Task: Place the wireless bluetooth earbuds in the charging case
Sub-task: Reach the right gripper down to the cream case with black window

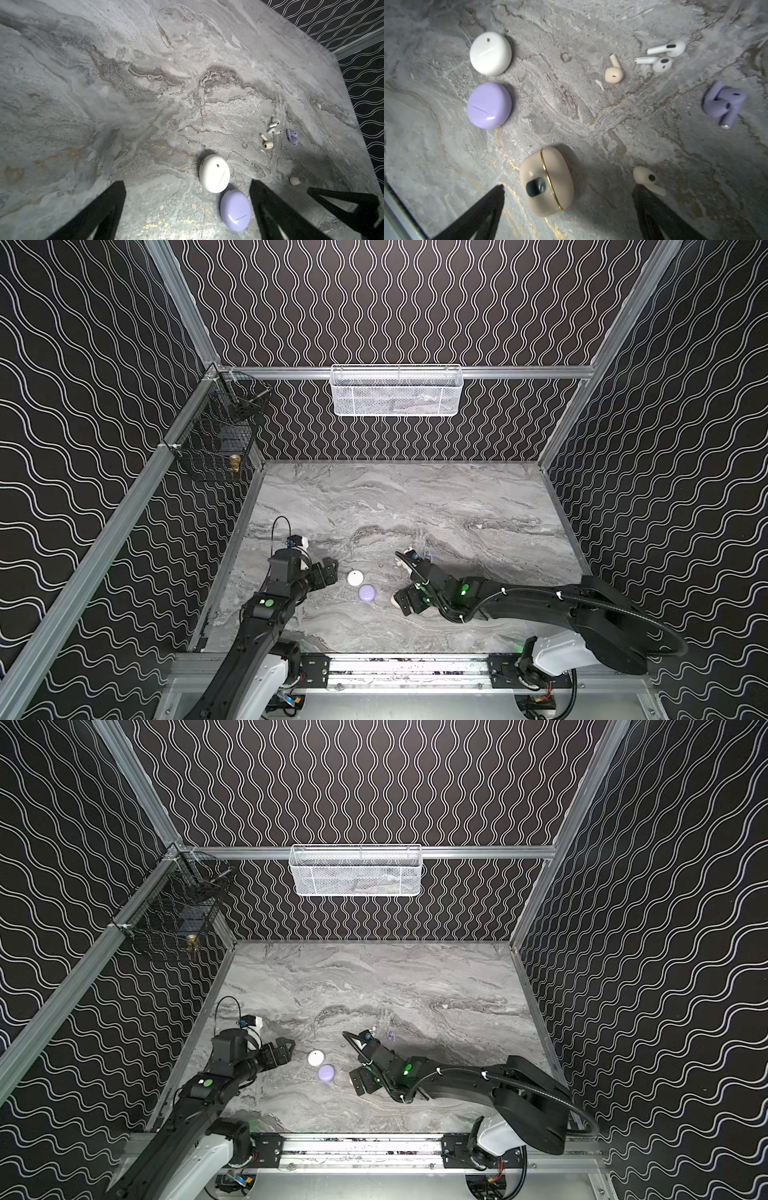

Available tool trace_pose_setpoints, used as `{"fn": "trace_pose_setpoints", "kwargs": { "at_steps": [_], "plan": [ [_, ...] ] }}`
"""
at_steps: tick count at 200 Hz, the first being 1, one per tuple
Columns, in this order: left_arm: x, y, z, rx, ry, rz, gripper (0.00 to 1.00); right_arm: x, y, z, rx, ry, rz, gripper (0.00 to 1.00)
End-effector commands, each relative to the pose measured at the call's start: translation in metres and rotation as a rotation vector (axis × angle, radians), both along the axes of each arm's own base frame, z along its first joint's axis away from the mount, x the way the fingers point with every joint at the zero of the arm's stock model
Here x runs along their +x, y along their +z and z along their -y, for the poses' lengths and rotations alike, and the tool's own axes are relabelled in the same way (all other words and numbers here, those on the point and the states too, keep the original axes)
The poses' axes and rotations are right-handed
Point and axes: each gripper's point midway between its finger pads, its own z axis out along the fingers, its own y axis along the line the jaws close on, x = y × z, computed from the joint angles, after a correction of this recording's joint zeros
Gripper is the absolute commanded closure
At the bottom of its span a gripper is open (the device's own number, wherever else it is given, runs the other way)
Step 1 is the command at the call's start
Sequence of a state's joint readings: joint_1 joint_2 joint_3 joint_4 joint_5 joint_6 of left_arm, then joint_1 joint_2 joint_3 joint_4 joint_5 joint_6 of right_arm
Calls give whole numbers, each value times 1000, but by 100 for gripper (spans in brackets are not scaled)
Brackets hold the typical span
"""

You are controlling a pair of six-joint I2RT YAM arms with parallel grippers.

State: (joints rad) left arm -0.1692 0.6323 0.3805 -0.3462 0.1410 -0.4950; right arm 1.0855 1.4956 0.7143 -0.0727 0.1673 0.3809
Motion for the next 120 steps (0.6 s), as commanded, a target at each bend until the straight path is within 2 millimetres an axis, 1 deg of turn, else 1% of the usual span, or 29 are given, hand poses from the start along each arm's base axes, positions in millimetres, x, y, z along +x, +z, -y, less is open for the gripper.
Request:
{"fn": "trace_pose_setpoints", "kwargs": {
  "at_steps": [1,32,57,83,120],
  "plan": [
    [1,8,5,-27,-22,44,2,-4,-4,-13,-7,45,-14,2],
    [4,1,8,-24,-35,5,6,-6,-21,-17,-75,66,-41,6],
    [4,1,7,-22,-31,4,7,-12,-31,-22,-104,90,-56,9],
    [3,4,6,-24,-25,24,7,-18,-34,-28,-127,108,-56,13],
    [3,4,7,-24,-30,25,8,-28,-36,-35,-155,128,-55,23]
  ]
}}
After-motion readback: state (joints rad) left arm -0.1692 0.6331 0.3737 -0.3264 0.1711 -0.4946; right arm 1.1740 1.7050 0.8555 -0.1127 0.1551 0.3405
